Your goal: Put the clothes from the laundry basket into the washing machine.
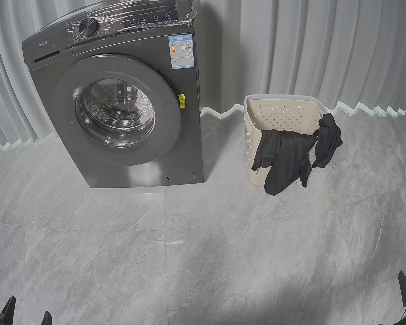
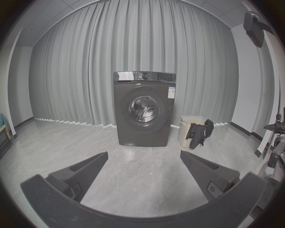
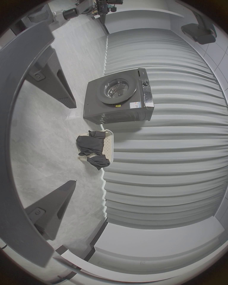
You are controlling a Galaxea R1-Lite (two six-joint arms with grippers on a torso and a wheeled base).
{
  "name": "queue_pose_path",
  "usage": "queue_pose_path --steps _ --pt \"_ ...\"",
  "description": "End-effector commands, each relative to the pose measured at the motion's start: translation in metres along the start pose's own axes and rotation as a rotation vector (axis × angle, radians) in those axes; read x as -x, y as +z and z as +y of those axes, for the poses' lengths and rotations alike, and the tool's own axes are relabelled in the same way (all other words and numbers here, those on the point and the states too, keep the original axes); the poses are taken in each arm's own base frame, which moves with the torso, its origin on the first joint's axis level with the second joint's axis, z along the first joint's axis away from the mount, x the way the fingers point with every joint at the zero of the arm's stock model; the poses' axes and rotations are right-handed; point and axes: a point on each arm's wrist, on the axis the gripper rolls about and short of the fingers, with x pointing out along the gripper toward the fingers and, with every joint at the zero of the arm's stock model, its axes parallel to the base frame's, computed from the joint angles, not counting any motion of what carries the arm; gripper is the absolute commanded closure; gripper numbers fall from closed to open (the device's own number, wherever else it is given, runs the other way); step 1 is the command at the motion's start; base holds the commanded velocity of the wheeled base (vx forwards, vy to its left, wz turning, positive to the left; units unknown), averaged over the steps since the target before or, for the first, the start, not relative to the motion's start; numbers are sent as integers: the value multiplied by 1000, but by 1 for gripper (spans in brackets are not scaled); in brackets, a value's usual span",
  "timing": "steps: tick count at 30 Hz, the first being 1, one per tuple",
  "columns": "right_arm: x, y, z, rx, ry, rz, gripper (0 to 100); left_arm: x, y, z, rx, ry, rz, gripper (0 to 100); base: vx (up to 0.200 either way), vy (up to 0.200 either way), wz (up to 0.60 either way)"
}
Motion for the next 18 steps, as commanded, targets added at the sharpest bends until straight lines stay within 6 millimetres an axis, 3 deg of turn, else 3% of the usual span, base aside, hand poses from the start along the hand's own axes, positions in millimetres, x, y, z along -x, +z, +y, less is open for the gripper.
queue_pose_path --steps 1,15,18 --pt "-1 -5 0 0 1 7 0 0 -5 0 0 0 1 0 200 0 0" --pt "-1 -5 0 0 1 7 0 0 -5 0 -7 0 1 0 200 0 0" --pt "-1 -5 0 0 1 7 0 0 -5 0 -10 2 2 0 0 0 0"
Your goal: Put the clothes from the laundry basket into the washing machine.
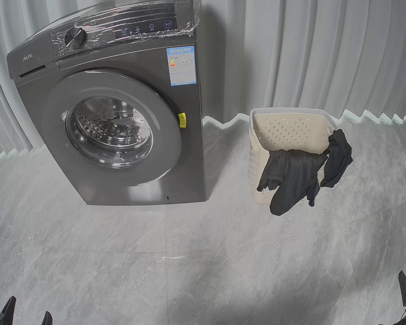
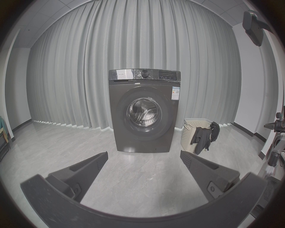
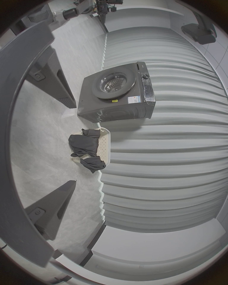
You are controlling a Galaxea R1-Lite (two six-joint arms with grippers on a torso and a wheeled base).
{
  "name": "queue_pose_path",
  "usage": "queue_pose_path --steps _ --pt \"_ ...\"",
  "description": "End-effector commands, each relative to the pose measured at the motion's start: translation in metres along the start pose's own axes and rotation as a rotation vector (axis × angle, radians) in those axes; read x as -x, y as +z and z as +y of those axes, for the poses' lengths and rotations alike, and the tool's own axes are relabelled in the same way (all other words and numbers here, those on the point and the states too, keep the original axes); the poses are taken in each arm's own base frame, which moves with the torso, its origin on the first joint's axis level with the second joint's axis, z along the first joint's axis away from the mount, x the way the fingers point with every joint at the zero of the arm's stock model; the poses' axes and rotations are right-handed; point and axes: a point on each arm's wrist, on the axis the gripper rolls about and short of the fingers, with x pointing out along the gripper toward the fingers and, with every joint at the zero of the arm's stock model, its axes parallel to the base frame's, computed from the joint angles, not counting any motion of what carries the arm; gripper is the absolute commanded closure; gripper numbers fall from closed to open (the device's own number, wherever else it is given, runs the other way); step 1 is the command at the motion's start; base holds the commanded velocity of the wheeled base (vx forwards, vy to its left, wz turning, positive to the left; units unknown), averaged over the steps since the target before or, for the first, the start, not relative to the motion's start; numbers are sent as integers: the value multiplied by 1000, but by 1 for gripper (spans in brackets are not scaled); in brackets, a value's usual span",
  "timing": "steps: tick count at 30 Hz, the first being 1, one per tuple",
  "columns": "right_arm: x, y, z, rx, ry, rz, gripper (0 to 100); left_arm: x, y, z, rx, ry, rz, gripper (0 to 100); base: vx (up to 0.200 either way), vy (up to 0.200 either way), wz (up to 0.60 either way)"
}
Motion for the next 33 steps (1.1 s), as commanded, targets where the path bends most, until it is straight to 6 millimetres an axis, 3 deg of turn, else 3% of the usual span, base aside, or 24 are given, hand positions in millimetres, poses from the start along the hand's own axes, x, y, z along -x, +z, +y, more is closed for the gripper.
queue_pose_path --steps 1,9,33 --pt "-1 -5 0 0 1 7 0 0 -5 0 -1 1 1 0 0 0 0" --pt "-1 -5 0 0 1 7 0 0 -5 0 -1 1 1 0 0 0 0" --pt "0 -5 0 0 4 7 0 0 -5 0 -1 1 1 0 0 -200 0"
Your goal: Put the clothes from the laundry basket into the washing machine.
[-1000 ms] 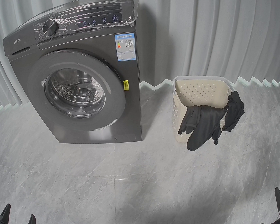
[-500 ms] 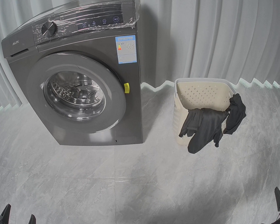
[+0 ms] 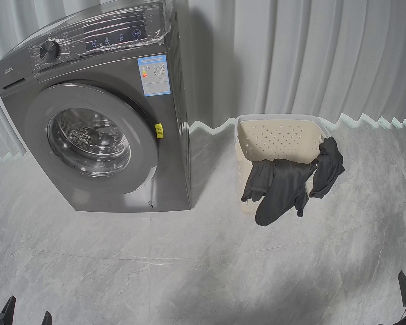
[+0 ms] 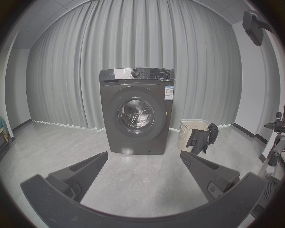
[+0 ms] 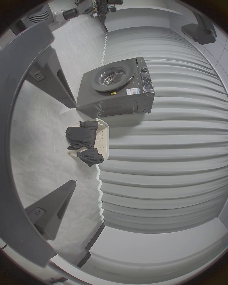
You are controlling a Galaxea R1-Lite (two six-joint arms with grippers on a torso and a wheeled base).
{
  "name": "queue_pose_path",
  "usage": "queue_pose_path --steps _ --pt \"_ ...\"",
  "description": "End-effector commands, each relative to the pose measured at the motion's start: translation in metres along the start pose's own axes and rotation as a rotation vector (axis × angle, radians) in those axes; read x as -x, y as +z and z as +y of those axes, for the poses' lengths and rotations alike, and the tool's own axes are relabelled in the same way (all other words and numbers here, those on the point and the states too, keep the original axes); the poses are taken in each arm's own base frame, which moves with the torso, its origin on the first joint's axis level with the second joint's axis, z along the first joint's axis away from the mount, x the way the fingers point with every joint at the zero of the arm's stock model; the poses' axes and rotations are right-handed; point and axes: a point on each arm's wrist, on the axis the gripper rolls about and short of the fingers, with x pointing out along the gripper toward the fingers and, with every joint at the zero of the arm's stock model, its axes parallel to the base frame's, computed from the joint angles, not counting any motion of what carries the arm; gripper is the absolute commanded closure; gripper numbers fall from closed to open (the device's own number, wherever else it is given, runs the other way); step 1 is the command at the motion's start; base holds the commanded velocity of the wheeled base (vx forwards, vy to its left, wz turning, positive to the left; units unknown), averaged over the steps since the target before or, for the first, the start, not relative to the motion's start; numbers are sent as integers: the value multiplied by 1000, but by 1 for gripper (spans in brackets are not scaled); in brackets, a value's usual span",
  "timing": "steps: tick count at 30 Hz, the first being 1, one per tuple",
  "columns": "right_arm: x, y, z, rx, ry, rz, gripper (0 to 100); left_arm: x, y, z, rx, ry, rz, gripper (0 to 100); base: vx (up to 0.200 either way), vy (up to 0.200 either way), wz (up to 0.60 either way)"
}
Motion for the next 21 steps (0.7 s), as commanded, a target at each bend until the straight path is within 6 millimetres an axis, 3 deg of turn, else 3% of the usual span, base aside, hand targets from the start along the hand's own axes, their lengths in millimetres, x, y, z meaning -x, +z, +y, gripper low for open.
queue_pose_path --steps 1,3,10,16,21 --pt "-1 -5 0 0 0 7 0 0 -5 0 0 0 1 0 0 -200 0" --pt "0 -5 0 0 0 7 0 0 -5 0 -1 0 1 0 0 -200 0" --pt "0 -5 0 0 3 7 0 0 -5 0 -3 0 1 0 0 0 0" --pt "0 -5 0 0 2 7 0 0 -5 0 -3 0 1 0 0 0 -600" --pt "0 -5 0 0 2 7 0 0 -5 0 -3 0 1 0 0 0 0"
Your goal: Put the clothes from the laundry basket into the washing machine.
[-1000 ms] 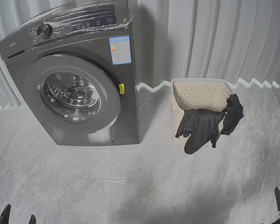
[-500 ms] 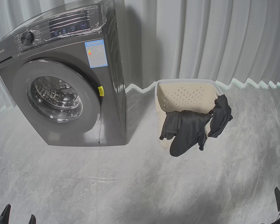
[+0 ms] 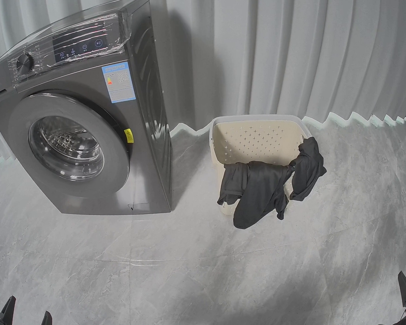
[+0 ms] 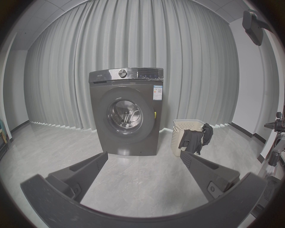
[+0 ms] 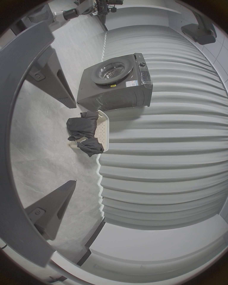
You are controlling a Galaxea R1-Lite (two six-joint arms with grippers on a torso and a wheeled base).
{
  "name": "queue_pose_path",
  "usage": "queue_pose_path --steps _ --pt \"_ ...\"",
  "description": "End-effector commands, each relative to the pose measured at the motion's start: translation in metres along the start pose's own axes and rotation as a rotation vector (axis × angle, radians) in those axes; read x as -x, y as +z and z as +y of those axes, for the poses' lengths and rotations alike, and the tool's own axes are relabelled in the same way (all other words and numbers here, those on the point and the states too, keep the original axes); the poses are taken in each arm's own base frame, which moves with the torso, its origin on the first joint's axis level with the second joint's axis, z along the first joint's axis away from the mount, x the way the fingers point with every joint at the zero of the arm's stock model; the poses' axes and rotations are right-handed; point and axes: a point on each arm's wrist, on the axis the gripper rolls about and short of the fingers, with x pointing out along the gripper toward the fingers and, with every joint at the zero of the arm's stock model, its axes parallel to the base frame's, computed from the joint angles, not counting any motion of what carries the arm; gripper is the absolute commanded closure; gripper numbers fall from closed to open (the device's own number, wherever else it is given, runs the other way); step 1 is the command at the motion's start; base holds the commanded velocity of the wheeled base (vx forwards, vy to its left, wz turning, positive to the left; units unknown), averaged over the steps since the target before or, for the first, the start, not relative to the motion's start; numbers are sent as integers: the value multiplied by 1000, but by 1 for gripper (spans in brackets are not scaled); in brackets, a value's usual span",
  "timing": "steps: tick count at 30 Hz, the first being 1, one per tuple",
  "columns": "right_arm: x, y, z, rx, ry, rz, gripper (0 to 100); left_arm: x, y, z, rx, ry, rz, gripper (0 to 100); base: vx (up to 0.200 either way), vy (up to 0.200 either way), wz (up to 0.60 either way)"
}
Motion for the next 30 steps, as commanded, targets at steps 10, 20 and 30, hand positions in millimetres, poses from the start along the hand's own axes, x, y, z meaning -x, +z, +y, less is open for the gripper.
queue_pose_path --steps 10,20,30 --pt "0 -5 0 0 1 6 0 0 -5 0 4 0 1 0 80 0 0" --pt "0 -5 0 0 1 6 0 0 -5 0 -4 0 1 0 160 0 0" --pt "0 -5 0 0 1 6 0 0 -5 0 -1 0 1 0 0 -60 0"
